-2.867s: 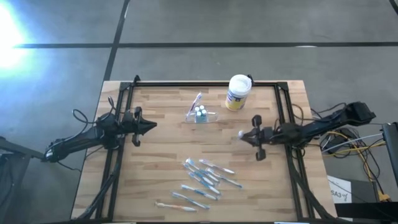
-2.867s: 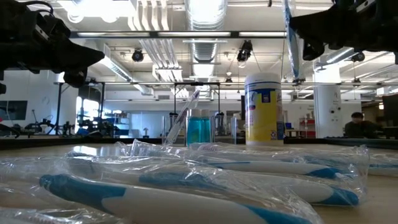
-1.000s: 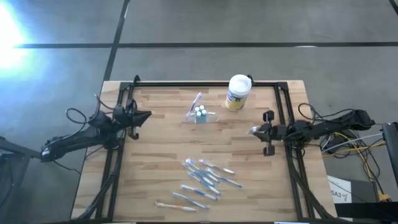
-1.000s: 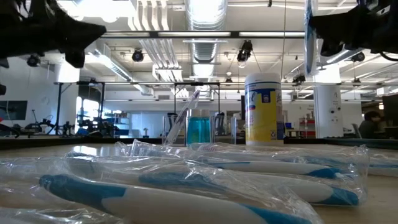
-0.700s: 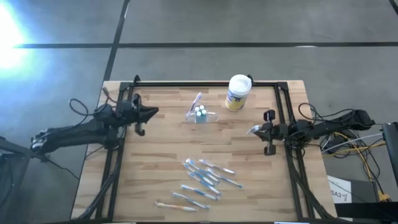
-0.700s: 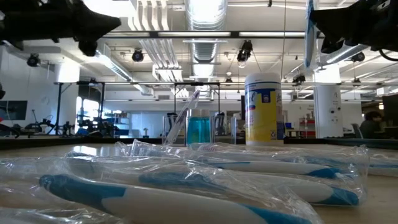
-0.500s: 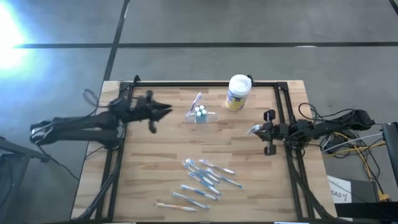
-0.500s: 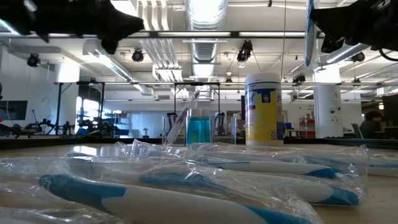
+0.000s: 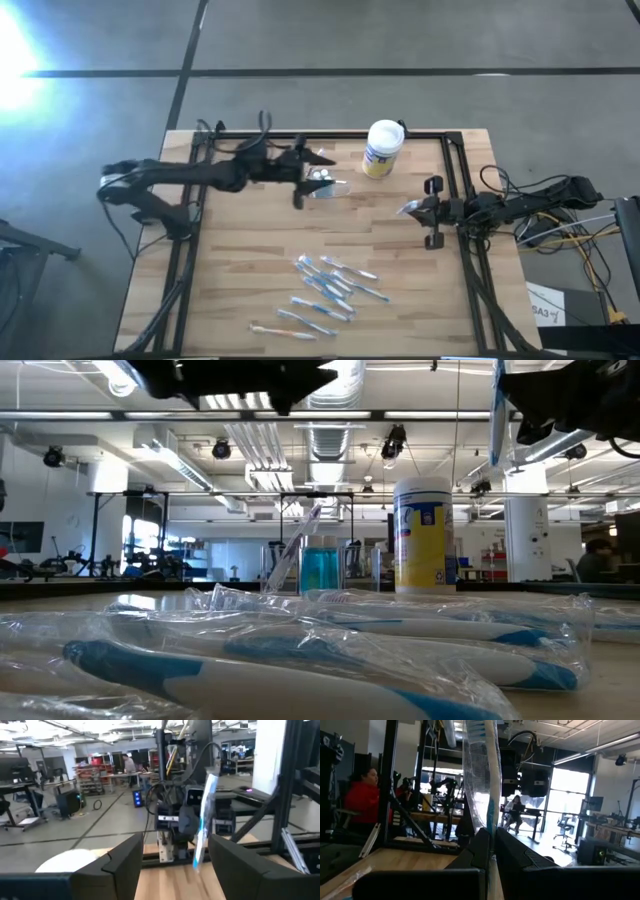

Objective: Pick & Place toothbrushing station
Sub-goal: Put the blue toothbrush into the left section of the transparent organizer

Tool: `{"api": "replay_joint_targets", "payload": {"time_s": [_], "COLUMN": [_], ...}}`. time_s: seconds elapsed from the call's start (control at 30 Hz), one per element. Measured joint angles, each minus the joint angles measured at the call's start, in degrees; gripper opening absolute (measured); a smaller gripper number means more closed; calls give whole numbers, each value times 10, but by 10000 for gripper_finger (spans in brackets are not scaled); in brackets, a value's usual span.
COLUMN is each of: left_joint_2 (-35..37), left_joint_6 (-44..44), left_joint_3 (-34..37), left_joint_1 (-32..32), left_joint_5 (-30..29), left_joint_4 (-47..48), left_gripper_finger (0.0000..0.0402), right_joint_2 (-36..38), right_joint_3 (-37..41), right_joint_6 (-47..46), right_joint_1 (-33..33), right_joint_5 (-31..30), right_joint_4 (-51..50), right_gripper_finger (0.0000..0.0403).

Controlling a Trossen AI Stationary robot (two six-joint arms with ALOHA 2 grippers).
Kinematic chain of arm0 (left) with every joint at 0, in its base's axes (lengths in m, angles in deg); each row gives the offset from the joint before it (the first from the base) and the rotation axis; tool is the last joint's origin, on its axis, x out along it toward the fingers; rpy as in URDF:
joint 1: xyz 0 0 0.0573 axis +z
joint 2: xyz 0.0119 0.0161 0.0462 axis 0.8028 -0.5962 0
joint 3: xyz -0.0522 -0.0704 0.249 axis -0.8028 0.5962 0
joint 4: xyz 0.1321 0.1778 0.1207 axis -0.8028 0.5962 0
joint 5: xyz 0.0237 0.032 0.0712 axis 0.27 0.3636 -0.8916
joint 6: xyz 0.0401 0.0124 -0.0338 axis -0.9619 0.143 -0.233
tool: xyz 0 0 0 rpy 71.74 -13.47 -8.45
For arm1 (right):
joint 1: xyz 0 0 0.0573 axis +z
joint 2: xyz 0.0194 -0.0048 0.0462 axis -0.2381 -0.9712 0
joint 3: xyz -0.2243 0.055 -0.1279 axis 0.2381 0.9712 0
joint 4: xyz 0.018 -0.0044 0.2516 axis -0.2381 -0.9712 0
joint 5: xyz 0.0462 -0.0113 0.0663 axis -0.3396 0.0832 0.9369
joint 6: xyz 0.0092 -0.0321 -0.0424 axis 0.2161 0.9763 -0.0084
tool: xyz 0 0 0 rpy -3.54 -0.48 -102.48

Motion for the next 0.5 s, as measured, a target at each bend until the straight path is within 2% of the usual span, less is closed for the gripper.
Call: {"api": "replay_joint_targets", "payload": {"time_s": [0.17, 0.3, 0.5], "left_joint_2": [-97, -160, -252], "left_joint_6": [1, 5, 77], "left_joint_3": [-84, -151, -254], "left_joint_1": [-12, -22, -34], "left_joint_5": [21, 28, 27], "left_joint_4": [5, 0, 4], "left_gripper_finger": [229, 230, 230], "right_joint_2": [0, 0, 0], "right_joint_3": [0, 0, 0], "right_joint_6": [2, 4, 4], "right_joint_1": [0, 0, 0], "right_joint_5": [-29, -29, -37], "right_joint_4": [0, 0, -1], "right_gripper_finger": [13, 13, 13]}}
